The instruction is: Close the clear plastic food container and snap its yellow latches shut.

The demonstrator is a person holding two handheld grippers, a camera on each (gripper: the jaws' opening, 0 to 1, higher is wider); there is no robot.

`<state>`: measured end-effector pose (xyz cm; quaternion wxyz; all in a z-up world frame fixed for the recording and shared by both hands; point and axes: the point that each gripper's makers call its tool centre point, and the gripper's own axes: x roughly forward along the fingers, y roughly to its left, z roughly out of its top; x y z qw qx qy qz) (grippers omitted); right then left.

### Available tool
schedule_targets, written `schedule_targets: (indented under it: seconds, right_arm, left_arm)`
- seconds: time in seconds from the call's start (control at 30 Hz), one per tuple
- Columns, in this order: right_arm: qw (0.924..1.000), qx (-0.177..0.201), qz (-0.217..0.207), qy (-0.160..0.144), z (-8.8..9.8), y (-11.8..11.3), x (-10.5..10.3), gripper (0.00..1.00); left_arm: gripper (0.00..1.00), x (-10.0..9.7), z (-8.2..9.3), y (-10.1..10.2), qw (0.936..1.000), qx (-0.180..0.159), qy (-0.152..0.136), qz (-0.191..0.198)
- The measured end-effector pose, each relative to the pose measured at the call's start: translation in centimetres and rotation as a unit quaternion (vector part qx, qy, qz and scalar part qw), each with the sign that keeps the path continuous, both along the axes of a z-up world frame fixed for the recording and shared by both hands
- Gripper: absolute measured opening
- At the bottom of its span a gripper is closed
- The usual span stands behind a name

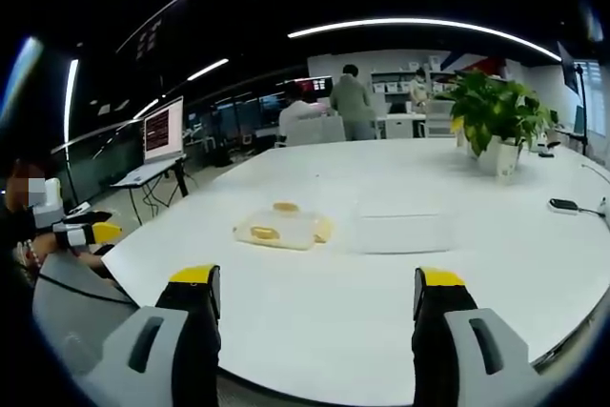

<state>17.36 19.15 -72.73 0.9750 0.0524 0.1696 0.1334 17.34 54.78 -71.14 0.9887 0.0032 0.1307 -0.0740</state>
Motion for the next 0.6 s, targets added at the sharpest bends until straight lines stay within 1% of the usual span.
schedule_targets:
  seconds: [0.33, 0.6]
  right_arm:
    - [1.0000, 0.000, 0.000, 0.001, 0.01, 0.07, -0.03, 0.81]
    - [1.0000, -0.001, 0.002, 0.003, -0.06, 0.13, -0.08, 0.81]
  left_arm:
    - [0.87, 0.04, -0.06, 0.05, 1.0000, 0.001, 0.002, -0.001]
    - [0.86, 0.01, 0.17, 0.15, 1.0000, -0.003, -0.005, 0.001]
